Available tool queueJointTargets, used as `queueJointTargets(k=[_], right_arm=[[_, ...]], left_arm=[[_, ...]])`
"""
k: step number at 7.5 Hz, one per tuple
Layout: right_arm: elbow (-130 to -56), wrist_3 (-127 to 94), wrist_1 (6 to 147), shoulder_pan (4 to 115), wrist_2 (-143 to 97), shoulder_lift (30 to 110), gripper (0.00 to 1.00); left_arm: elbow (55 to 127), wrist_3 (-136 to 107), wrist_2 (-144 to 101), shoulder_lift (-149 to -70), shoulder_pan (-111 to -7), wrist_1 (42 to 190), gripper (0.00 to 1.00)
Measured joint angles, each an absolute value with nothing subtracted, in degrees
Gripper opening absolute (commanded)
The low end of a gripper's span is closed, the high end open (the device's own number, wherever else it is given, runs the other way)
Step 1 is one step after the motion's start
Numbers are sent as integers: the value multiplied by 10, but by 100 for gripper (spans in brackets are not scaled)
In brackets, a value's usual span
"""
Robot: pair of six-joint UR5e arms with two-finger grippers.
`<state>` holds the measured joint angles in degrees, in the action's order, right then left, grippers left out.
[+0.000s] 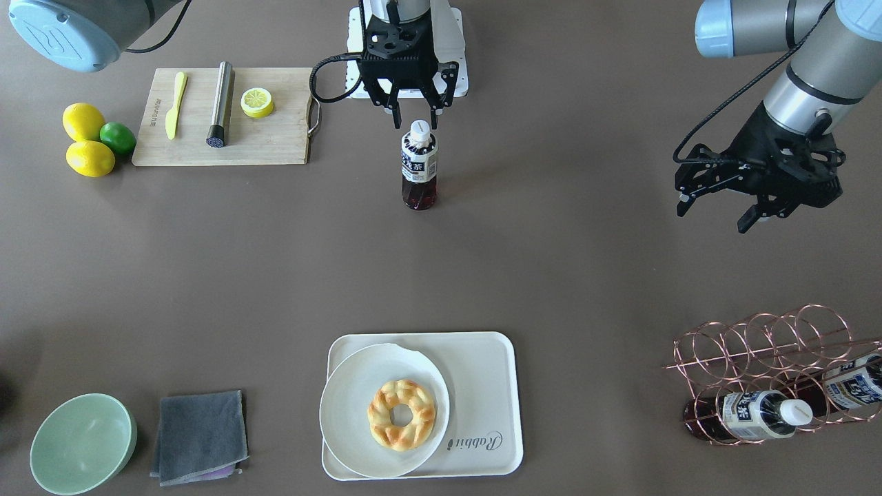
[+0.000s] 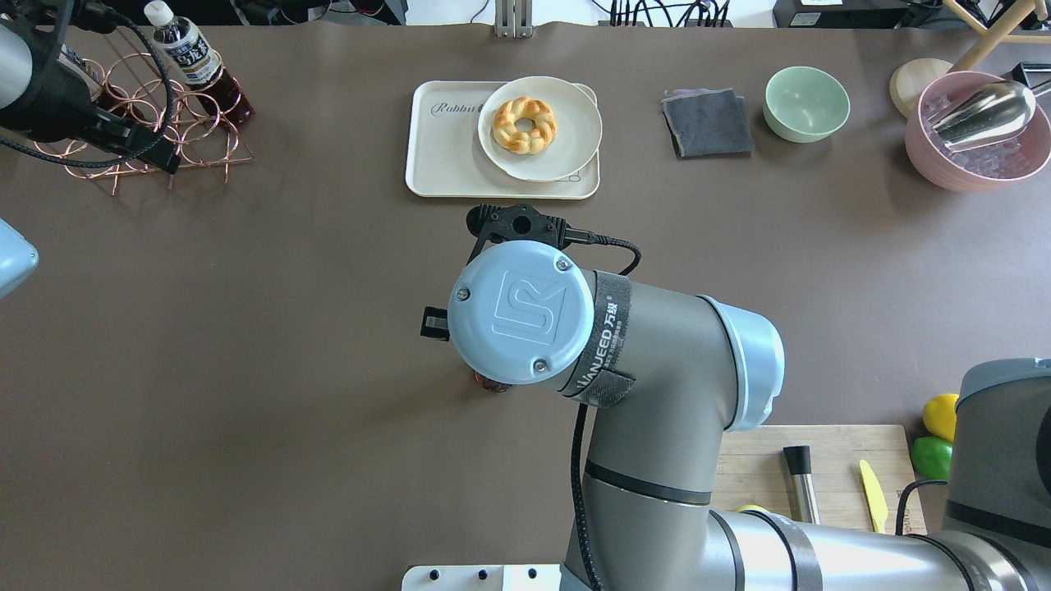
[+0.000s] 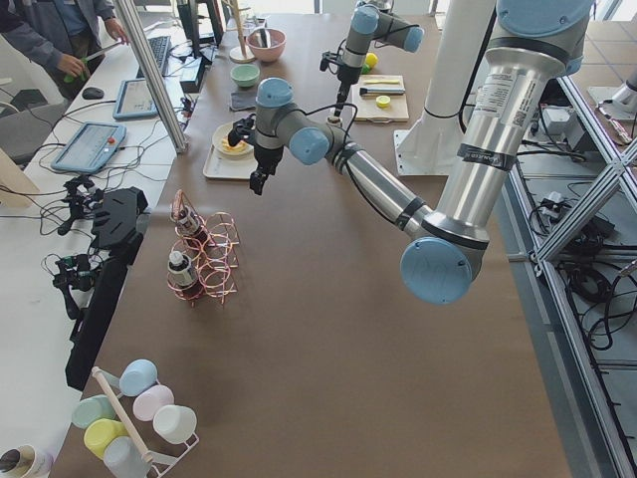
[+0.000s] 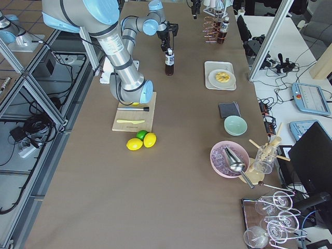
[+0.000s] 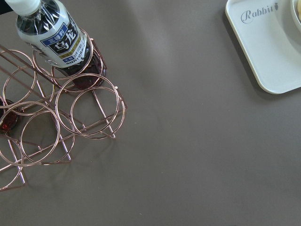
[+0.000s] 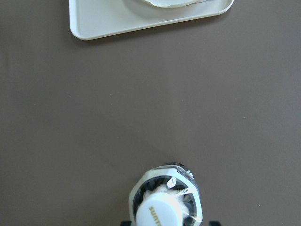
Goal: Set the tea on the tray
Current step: 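Grasp the standing tea bottle by its cap with the right gripper, then carry the bottle with the right gripper onto the white tray beside the plate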
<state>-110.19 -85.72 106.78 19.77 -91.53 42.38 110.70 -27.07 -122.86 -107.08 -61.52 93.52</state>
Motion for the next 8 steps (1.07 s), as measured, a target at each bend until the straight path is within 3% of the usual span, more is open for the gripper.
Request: queueJointTargets(k=[1, 3, 8], right_arm=[[-1098, -857, 1067, 197, -912, 423, 54], [-1092, -856, 1066, 197, -908, 419, 0], [-1041, -826, 1069, 235, -911, 365, 0]], left_arm=[[1106, -271, -1229, -1071, -615, 935, 89], [1102, -271, -1229, -1071, -615, 935, 89], [1097, -271, -1228, -1070, -615, 936, 88]])
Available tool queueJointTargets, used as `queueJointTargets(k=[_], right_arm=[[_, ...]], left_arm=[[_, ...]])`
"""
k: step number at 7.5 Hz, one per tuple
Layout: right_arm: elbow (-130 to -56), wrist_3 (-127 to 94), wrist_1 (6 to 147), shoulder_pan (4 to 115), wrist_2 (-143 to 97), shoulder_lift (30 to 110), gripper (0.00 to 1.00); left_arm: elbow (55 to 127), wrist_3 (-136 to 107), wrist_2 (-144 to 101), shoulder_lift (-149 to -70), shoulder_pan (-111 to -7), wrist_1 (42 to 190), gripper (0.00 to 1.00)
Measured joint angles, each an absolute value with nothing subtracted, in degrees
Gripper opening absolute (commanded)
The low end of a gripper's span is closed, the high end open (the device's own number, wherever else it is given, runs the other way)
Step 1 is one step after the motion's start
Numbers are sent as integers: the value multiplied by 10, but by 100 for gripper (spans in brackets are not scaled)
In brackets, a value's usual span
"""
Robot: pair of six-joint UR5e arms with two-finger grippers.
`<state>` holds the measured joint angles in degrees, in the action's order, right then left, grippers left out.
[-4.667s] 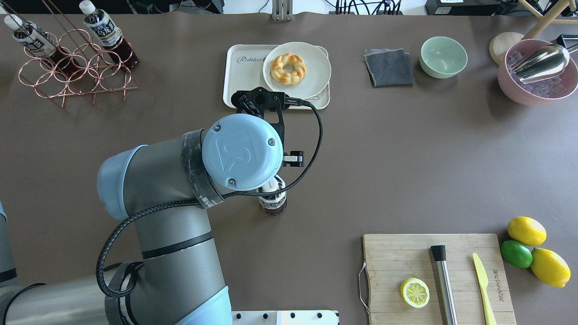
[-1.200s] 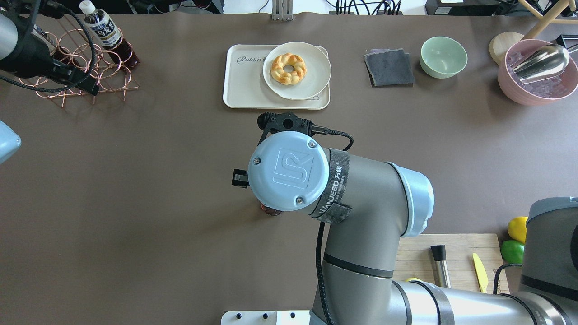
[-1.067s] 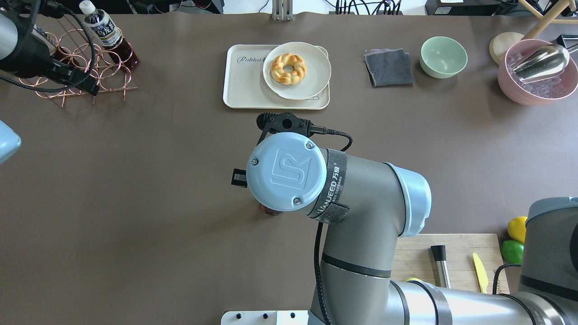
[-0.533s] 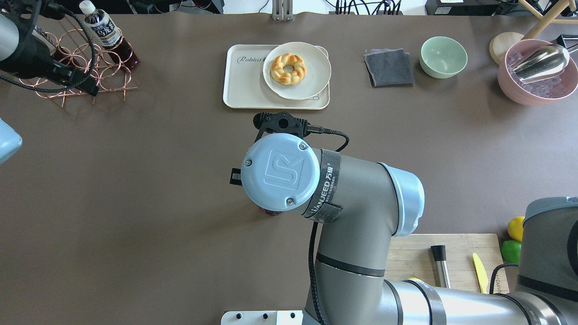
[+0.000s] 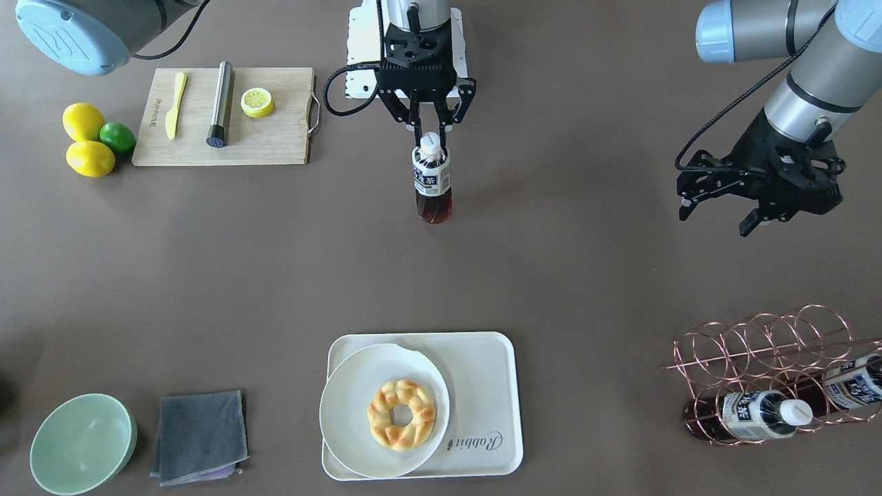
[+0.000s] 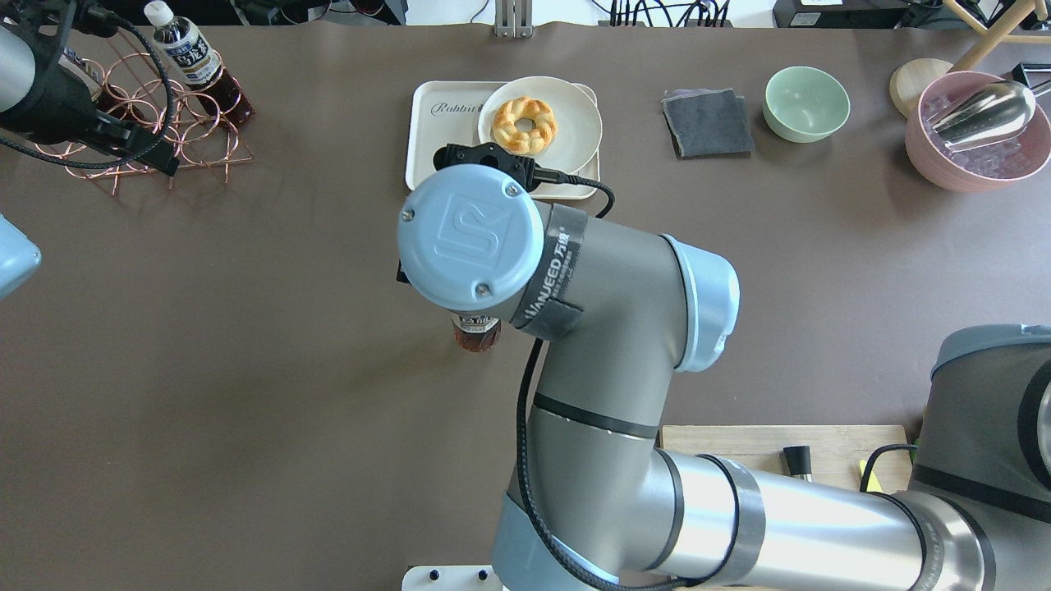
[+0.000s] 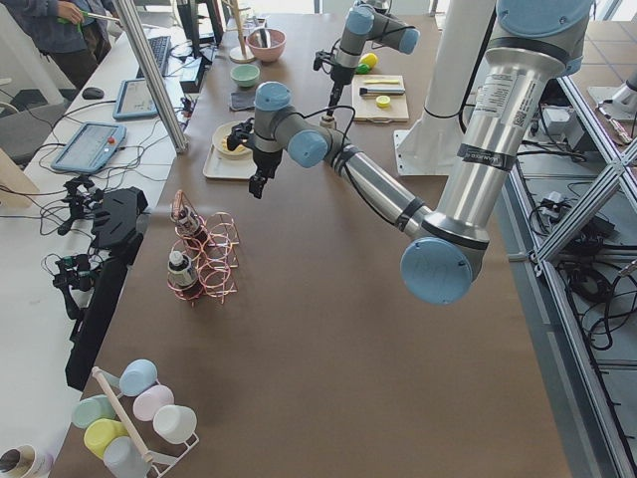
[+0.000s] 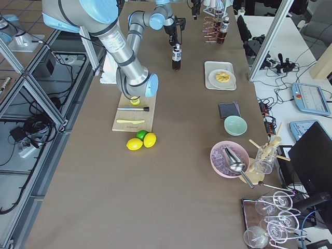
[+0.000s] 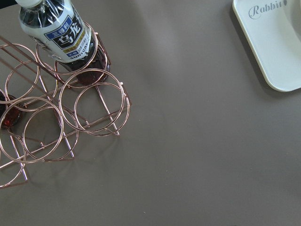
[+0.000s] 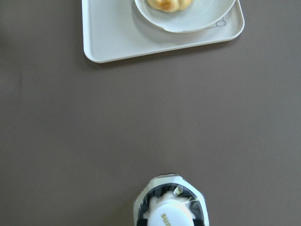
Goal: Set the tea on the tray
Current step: 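Carry the bottle with the right gripper onto the white tray beside the plate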
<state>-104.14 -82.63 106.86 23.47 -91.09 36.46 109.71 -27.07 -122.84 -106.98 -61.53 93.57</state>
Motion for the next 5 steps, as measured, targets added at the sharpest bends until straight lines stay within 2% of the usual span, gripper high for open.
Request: queueJointTargets(k=[3, 5], right_arm=[[-872, -777, 1035, 323, -936, 252, 0], [-733, -762, 950, 373, -954, 194, 0]], left_arm=[[1096, -238, -1251, -1051, -653, 937, 88], [1086, -166, -1295, -1024, -710, 937, 88]])
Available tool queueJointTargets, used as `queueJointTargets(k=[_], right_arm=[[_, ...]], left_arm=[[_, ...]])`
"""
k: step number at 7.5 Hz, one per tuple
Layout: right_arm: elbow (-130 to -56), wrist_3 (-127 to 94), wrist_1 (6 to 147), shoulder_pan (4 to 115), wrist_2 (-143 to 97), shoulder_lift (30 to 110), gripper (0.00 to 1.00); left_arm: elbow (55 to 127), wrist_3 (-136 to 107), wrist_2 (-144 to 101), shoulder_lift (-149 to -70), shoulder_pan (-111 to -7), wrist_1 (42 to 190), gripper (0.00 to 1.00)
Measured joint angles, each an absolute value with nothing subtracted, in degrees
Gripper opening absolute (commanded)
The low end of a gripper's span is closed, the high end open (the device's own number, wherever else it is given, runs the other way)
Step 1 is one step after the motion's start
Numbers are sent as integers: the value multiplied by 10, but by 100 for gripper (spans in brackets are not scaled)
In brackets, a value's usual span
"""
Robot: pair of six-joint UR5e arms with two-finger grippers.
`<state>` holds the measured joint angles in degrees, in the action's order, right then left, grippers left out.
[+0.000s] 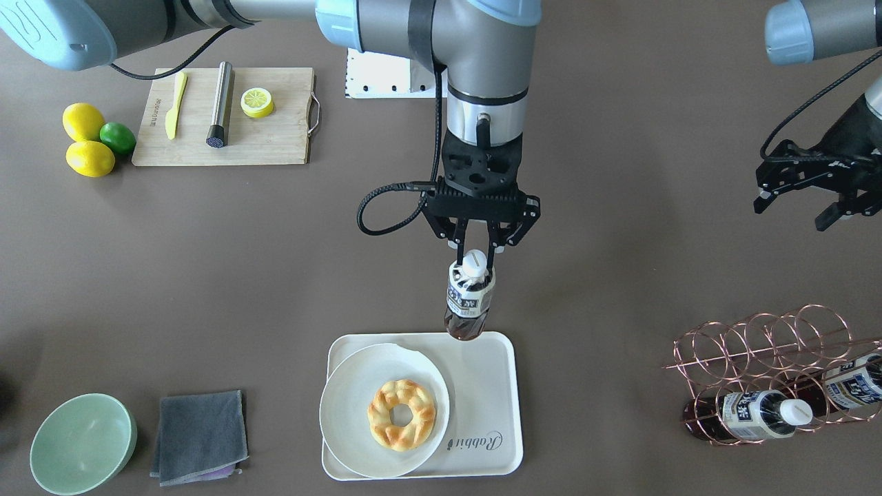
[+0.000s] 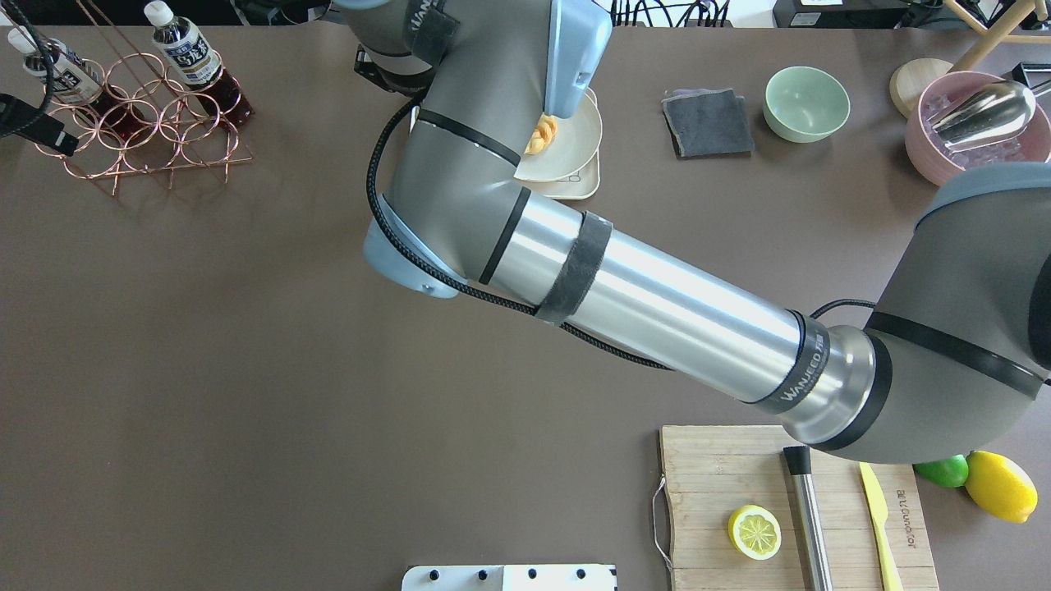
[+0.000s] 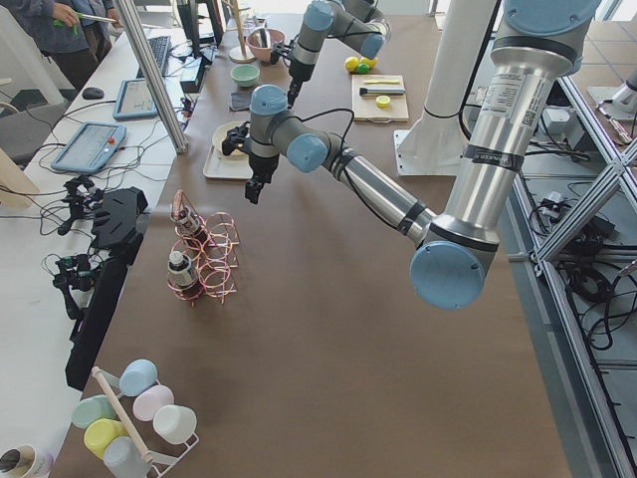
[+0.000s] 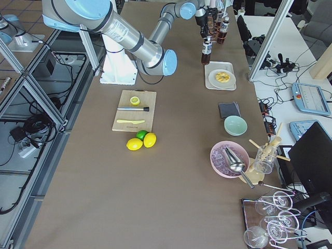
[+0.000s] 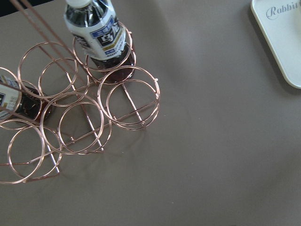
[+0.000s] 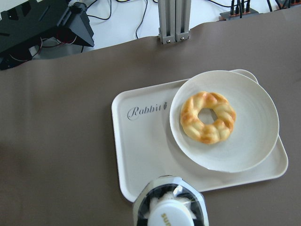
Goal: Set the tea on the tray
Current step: 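Carry the bottle with the right gripper onto the white tray beside the plate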
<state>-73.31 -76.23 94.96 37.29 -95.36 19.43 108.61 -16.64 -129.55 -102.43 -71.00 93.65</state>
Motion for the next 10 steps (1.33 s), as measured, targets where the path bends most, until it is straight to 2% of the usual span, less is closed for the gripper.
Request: queueJointTargets(k=[2, 4, 5, 6, 7, 8, 10], right_arm=[[-578, -760, 835, 403, -965, 144, 0], [-481, -758, 777, 421, -989, 110, 0], [-461, -757, 769, 423, -994, 103, 20], [-450, -757, 766, 423, -996, 100, 29], [-445, -757, 765, 422, -997, 99, 82], [-441, -757, 764, 421, -997, 98, 100], [-438, -757, 762, 420, -998, 98, 100]], left_arm=[[1080, -121, -1306, -1009, -745, 935, 89], [1085, -113, -1307, -1000, -752, 937, 89], [1086, -113, -1307, -999, -753, 937, 89], [1087, -113, -1307, -999, -753, 937, 89], [1088, -113, -1307, -999, -753, 937, 89], [1090, -113, -1307, -999, -753, 937, 89], [1094, -113, -1307, -997, -754, 937, 90]])
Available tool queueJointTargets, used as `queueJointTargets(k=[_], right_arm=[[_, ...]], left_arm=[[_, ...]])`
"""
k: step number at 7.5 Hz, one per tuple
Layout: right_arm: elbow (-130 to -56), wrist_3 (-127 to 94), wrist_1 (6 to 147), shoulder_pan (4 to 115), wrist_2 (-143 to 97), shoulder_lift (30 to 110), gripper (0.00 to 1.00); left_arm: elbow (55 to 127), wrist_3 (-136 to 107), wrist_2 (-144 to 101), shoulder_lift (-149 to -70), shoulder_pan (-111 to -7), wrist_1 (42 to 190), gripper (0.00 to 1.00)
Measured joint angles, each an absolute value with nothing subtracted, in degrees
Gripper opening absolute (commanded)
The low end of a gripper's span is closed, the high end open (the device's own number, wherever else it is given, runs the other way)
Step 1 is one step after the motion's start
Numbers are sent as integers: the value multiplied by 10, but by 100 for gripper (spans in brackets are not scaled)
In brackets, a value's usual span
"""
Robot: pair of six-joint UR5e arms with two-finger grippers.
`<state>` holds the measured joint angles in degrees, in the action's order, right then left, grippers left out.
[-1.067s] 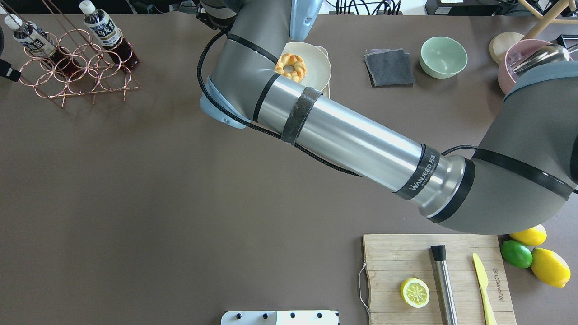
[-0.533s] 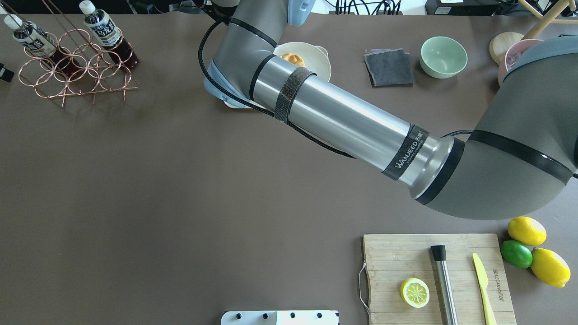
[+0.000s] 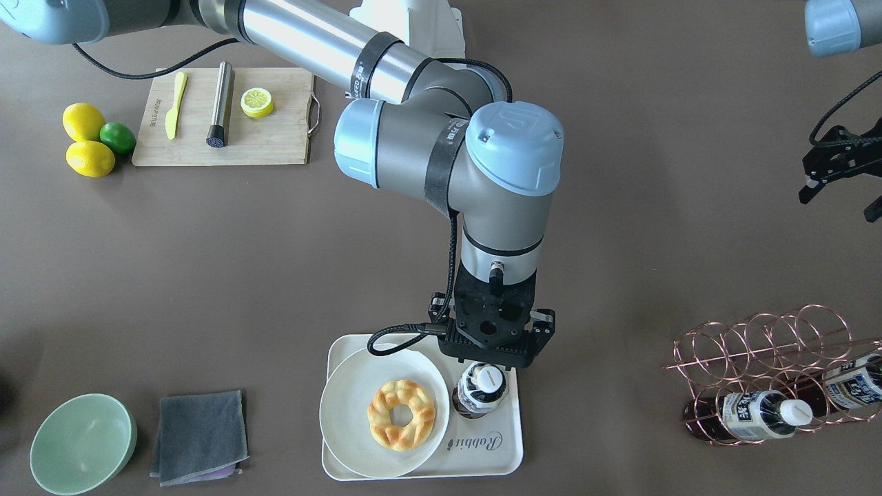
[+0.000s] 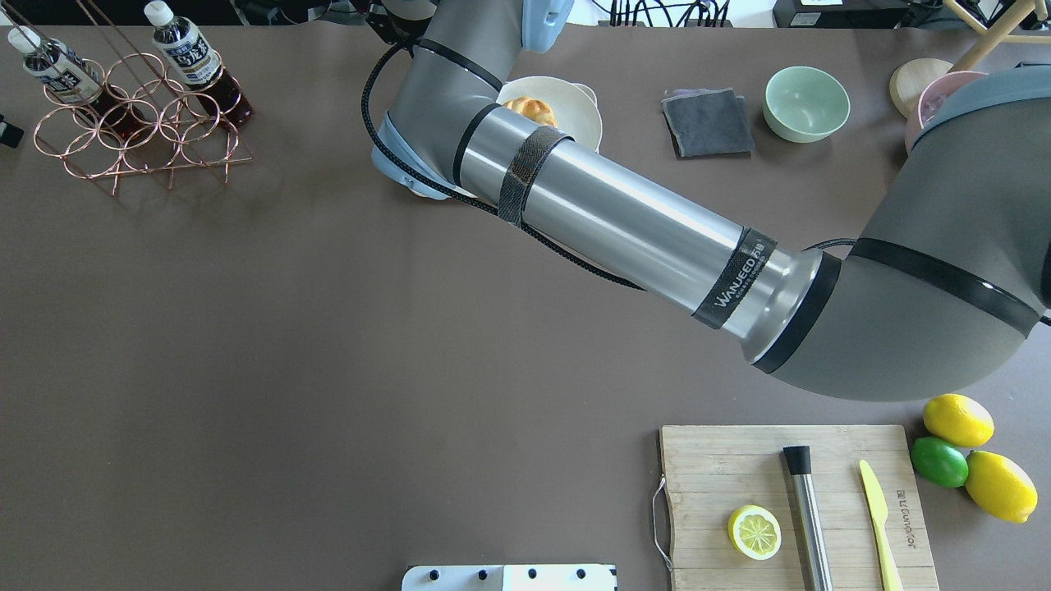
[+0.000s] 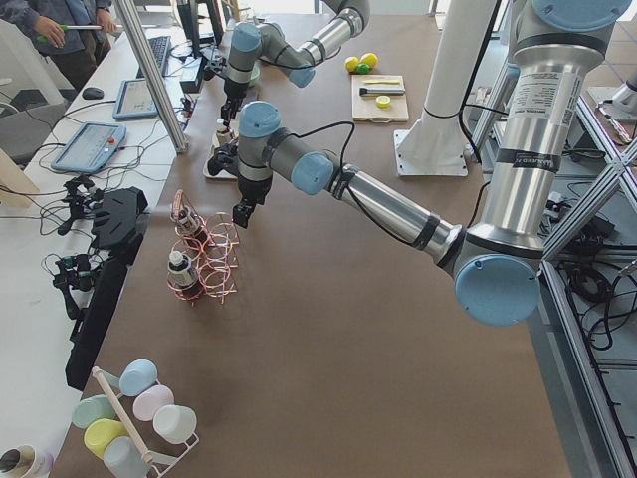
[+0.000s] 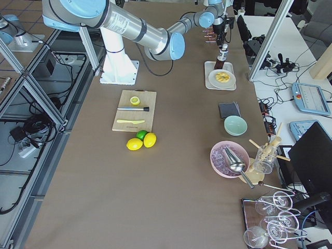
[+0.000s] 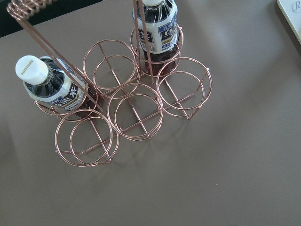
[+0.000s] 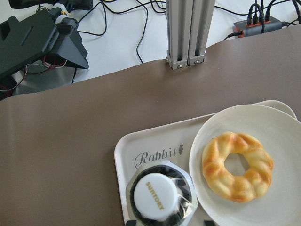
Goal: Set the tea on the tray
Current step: 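Carry the bottle with the right gripper onto the white tray beside the plate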
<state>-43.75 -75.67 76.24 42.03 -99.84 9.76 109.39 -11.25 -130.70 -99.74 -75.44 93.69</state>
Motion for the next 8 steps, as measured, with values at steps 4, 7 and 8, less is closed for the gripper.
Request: queueJointTargets(k=[4, 7, 8], right_arm=[[-559, -703, 879, 441, -1065, 126, 100], [-790, -599, 990, 483, -1125, 279, 100], [-880, -545, 1006, 501, -1137, 366, 100]], left_arm=[[1096, -113, -1311, -977, -772, 934, 90], [1099, -96, -1331, -931, -815, 933, 90], [1104, -80, -1333, -909, -820, 933, 90]])
